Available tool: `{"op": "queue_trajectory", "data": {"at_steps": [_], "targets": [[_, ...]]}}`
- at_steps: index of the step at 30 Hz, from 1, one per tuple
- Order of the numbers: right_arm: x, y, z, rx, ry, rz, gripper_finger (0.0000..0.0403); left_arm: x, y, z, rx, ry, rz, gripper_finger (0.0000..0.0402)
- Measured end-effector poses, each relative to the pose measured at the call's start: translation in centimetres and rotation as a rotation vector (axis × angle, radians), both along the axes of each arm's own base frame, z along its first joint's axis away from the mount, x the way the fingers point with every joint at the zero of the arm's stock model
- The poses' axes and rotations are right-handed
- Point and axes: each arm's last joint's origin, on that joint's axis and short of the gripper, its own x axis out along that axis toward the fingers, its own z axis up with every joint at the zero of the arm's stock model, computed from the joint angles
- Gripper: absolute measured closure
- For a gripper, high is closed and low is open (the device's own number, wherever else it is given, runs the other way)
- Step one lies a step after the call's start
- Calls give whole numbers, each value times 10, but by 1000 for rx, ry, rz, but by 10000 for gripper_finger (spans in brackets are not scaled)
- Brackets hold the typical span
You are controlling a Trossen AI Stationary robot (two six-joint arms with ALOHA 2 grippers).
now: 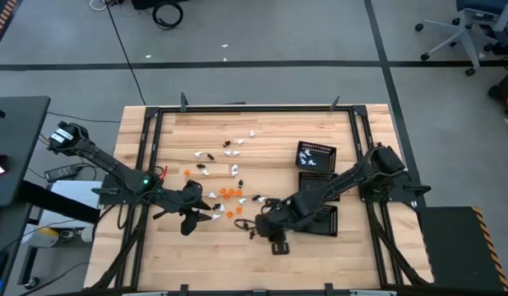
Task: Sort Halloween decoration
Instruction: Put the black ghost toy into the bottom black bin
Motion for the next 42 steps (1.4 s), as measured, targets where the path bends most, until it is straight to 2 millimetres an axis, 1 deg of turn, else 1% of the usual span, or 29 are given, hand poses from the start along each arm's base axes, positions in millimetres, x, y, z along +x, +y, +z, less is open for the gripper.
{"op": "queue_trajectory", "data": {"at_steps": [5,8,10,14,17,20,23,25,28,31,38,42], "targets": [[17,1,-29,12,-27,-21,216,0,0,0,1,0,0,209],[22,0,-43,7,-16,-45,190,0,0,0,0,0,0,209],[22,0,-48,-4,-7,-49,173,0,0,0,0,0,0,209],[26,1,-53,-49,-41,-39,148,0,0,0,0,0,1,209],[27,4,-56,-89,-76,-16,143,0,0,0,1,0,1,209],[29,10,-60,-106,-108,23,149,0,0,0,0,0,1,209],[31,13,-68,-116,-117,45,160,0,0,0,1,0,1,209],[31,15,-70,-117,-119,51,170,0,0,0,-1,-1,1,209],[31,17,-73,-133,-117,55,195,0,0,0,-2,-3,0,209],[30,18,-74,-141,-117,54,232,0,0,0,-2,-1,1,209],[31,18,-74,-118,-109,67,336,0,0,0,-3,-2,1,209],[30,18,-74,-113,-104,70,376,0,0,0,-3,-2,1,209]]}}
